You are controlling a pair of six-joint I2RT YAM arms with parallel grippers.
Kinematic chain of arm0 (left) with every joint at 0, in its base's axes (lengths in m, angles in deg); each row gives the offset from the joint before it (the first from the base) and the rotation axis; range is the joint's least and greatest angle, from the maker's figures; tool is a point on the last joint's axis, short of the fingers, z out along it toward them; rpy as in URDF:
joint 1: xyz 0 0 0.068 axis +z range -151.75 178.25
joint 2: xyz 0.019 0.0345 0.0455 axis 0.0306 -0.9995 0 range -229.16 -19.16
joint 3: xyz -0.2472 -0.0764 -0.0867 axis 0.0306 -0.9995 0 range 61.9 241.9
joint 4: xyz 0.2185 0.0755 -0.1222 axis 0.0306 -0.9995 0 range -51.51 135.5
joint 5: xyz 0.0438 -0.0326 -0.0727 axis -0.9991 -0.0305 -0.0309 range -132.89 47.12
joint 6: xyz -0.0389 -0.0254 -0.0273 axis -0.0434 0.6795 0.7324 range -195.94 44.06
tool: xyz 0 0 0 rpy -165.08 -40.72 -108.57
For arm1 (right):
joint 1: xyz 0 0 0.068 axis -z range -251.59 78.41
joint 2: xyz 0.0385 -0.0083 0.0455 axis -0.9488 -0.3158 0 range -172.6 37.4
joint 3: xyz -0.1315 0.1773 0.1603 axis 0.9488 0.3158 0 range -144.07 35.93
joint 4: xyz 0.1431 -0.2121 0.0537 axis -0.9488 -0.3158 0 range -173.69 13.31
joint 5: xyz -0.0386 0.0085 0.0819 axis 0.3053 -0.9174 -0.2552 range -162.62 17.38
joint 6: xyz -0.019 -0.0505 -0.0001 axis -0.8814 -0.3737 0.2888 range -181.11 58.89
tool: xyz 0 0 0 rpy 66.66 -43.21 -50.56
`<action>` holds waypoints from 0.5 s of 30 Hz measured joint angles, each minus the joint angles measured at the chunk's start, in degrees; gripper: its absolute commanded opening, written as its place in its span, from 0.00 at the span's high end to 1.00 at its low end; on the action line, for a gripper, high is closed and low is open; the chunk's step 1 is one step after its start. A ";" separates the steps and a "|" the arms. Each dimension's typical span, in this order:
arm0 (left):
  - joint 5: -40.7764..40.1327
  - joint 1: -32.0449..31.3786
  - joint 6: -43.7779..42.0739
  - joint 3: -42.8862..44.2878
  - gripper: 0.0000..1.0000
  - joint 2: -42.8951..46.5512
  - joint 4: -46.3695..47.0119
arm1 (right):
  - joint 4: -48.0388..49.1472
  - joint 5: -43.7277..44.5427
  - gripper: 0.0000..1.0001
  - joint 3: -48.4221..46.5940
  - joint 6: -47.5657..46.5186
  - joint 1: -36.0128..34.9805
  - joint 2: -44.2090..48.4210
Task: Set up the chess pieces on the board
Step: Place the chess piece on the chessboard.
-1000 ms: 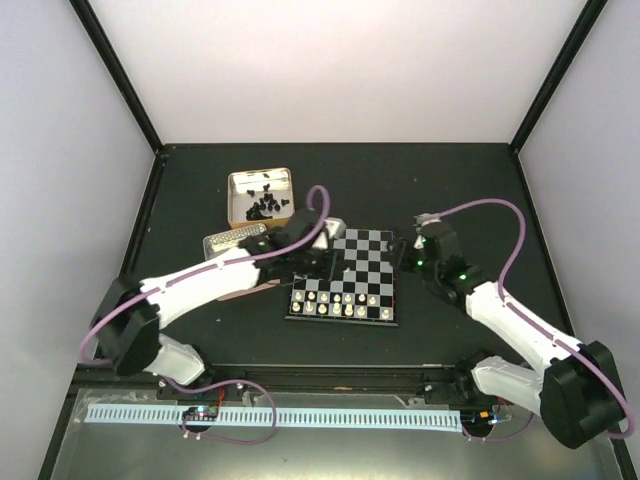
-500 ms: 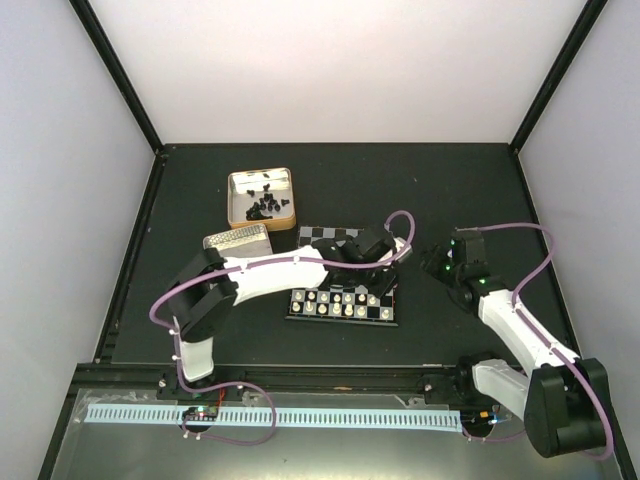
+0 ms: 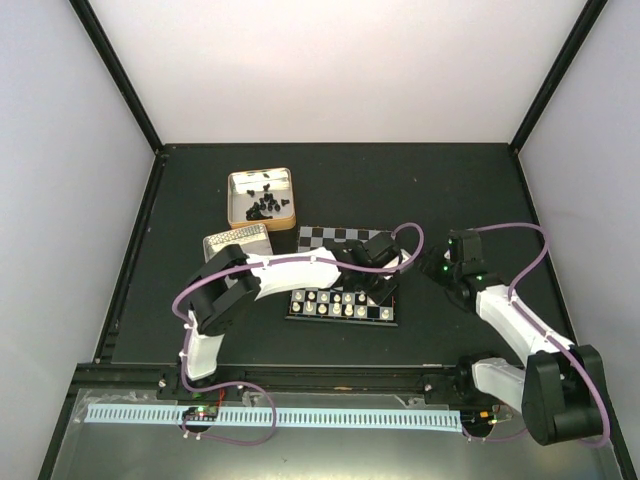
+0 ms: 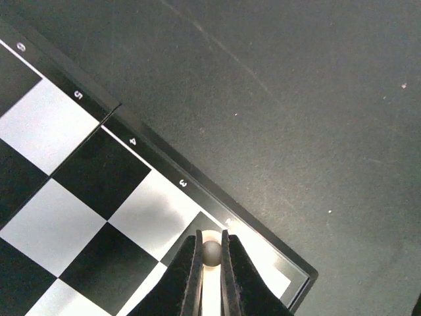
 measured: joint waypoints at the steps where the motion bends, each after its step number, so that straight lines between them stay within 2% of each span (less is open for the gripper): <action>1: 0.02 0.00 -0.07 0.02 0.98 -0.28 -0.22 | 0.02 -0.11 0.41 0.00 -0.02 0.02 -0.09; 15: 0.02 -0.70 -0.33 0.20 0.92 -1.79 -2.32 | 0.74 -0.59 0.41 0.00 -0.04 0.22 -1.09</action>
